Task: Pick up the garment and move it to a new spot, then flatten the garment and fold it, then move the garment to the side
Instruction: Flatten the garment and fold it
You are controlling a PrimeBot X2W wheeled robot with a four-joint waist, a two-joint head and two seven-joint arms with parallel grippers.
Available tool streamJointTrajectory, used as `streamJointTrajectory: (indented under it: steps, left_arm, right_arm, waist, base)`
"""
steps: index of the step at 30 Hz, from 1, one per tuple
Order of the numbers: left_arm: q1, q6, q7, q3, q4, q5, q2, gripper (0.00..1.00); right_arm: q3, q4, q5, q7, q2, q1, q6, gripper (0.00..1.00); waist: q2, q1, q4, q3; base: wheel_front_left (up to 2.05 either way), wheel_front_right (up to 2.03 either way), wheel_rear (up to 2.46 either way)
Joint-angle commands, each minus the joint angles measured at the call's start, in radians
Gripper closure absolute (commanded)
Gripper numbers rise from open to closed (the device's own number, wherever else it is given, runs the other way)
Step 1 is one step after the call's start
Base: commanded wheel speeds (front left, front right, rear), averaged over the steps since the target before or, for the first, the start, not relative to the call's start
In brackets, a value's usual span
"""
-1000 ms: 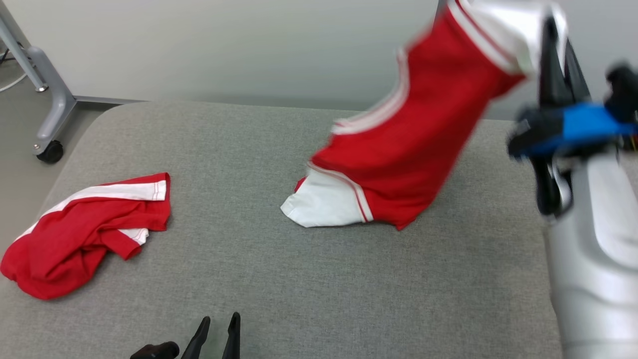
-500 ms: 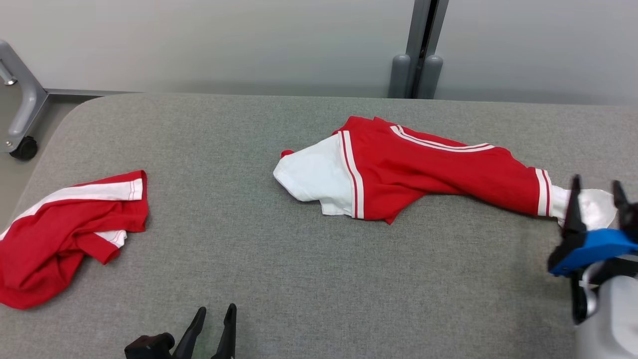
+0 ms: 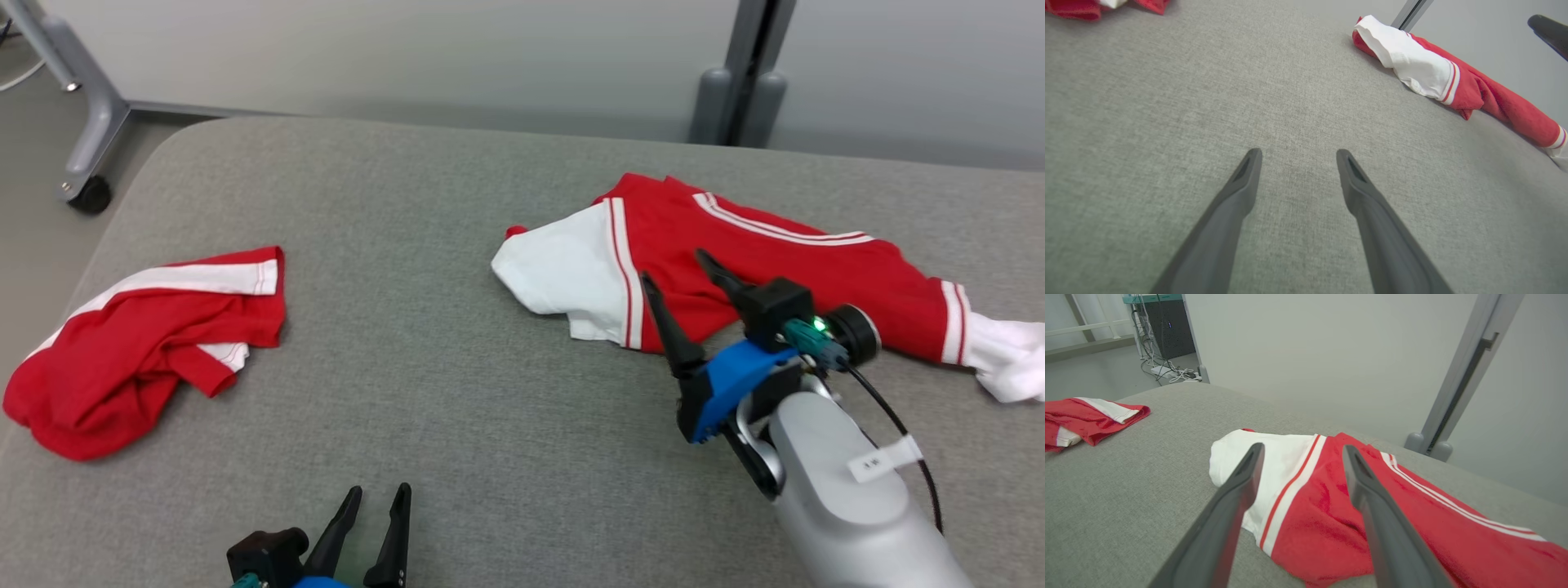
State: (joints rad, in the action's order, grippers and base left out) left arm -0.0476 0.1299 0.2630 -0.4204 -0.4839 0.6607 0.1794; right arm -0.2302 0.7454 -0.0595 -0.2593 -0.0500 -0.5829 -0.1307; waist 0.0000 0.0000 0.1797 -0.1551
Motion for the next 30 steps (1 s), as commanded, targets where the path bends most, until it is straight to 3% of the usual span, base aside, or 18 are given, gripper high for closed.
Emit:
streamJointTrajectory:
  steps: [1, 6, 19, 20, 21, 22, 23, 30]
  left_arm:
    - [-0.025, 0.001, 0.003, -0.006, -0.001, 0.009, 0.005, 0.0]
    - [-0.051, 0.001, 0.003, -0.027, 0.002, 0.026, 0.008, 0.0]
    - [-0.11, 0.001, 0.002, -0.062, 0.013, 0.06, 0.014, 0.0]
    - [-0.114, 0.001, 0.002, -0.062, 0.013, 0.061, 0.013, 0.0]
    - [-0.119, 0.001, 0.002, -0.064, 0.014, 0.062, 0.013, 0.0]
    - [-0.122, 0.001, 0.002, -0.064, 0.015, 0.064, 0.012, 0.0]
    - [-0.125, 0.001, 0.002, -0.064, 0.017, 0.064, 0.012, 0.0]
    - [-0.125, 0.001, 0.001, -0.065, 0.019, 0.066, 0.016, 0.0]
  right_arm:
    - [-0.058, 0.019, -0.034, 0.017, -0.003, -0.047, 0.0, 0.0]
    - [-0.145, 0.095, -0.052, 0.081, -0.004, -0.14, 0.0, 0.0]
    - [-0.103, 0.235, 0.015, 0.13, -0.003, -0.228, 0.0, 0.0]
    - [-0.099, 0.239, 0.02, 0.131, -0.003, -0.231, 0.0, 0.13]
    - [-0.094, 0.241, 0.017, 0.128, -0.003, -0.232, 0.0, 0.48]
    - [-0.09, 0.244, 0.017, 0.125, -0.003, -0.233, 0.0, 0.66]
    - [-0.086, 0.248, 0.02, 0.124, -0.003, -0.233, 0.0, 1.0]
    - [-0.106, 0.223, -0.037, 0.046, -0.003, -0.223, 0.0, 1.0]
  waist:
    - [0.0, 0.0, 0.036, -0.031]
    - [0.0, 0.0, 0.093, -0.077]
    - [0.0, 0.0, 0.162, -0.163]
    - [0.0, 0.0, 0.163, -0.168]
    - [0.0, 0.0, 0.164, -0.171]
    - [0.0, 0.0, 0.164, -0.173]
    - [0.0, 0.0, 0.164, -0.176]
    - [0.0, 0.0, 0.151, -0.168]
  base:
    - [0.0, 0.0, 0.0]
    - [0.0, 0.0, 0.0]
    - [0.0, 0.0, 0.0]
    - [0.0, 0.0, 0.0]
    - [0.0, 0.0, 0.0]
    - [0.0, 0.0, 0.0]
    - [0.0, 0.0, 0.0]
    - [0.0, 0.0, 0.0]
